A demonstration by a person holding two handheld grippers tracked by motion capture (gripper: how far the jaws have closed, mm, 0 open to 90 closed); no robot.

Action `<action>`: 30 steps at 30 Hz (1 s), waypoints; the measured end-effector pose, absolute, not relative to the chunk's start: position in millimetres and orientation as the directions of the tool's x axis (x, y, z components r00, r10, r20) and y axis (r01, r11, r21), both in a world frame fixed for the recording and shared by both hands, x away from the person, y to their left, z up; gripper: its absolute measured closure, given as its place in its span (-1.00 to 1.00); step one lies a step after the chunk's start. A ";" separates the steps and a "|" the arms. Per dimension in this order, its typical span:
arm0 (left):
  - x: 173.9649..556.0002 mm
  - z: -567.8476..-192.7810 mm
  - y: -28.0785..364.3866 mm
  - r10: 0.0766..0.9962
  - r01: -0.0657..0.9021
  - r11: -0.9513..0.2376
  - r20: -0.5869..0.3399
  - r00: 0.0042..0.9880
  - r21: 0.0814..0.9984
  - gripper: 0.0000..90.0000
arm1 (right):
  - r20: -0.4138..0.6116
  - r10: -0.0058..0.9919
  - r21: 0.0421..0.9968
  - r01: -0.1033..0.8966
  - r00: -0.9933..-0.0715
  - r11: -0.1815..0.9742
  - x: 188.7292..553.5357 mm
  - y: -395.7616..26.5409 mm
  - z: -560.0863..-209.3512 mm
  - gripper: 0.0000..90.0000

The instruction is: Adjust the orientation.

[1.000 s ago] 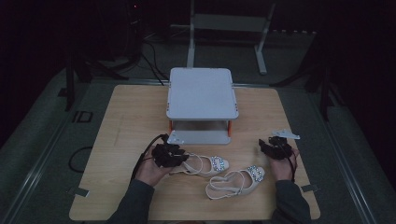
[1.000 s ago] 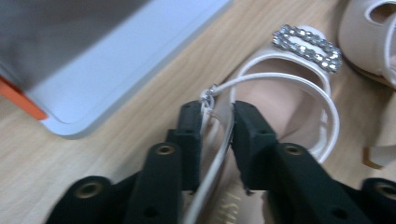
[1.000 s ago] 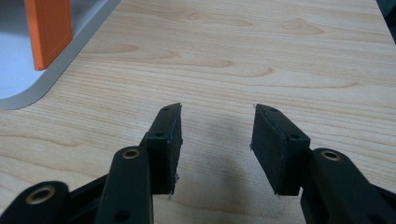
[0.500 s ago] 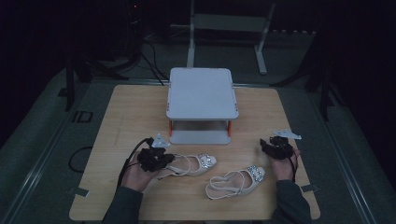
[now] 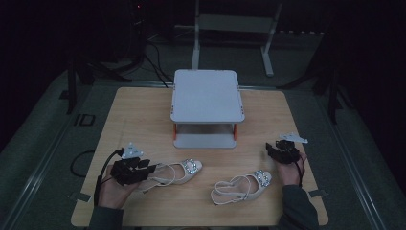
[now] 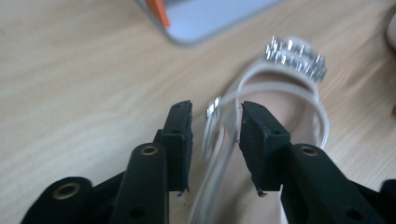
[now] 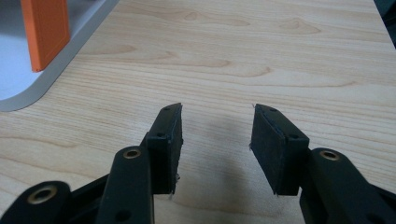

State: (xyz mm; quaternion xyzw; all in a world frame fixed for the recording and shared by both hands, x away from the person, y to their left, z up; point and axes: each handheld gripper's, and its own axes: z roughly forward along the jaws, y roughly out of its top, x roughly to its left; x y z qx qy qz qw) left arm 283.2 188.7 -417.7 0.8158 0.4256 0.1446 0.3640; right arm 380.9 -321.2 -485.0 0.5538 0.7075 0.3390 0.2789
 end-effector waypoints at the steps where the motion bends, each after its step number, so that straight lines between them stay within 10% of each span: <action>1: 285.0 -414.2 185.5 0.796 0.579 -0.376 -0.067 0.601 0.723 0.36 | -0.020 0.973 0.789 0.594 -0.231 0.157 380.9 -321.1 -484.9 0.18; 30: 339.1 -452.5 153.8 0.725 0.673 -0.569 -0.097 0.682 0.472 0.34 | -0.010 0.977 0.781 0.609 -0.211 0.140 382.5 -323.9 -487.1 0.19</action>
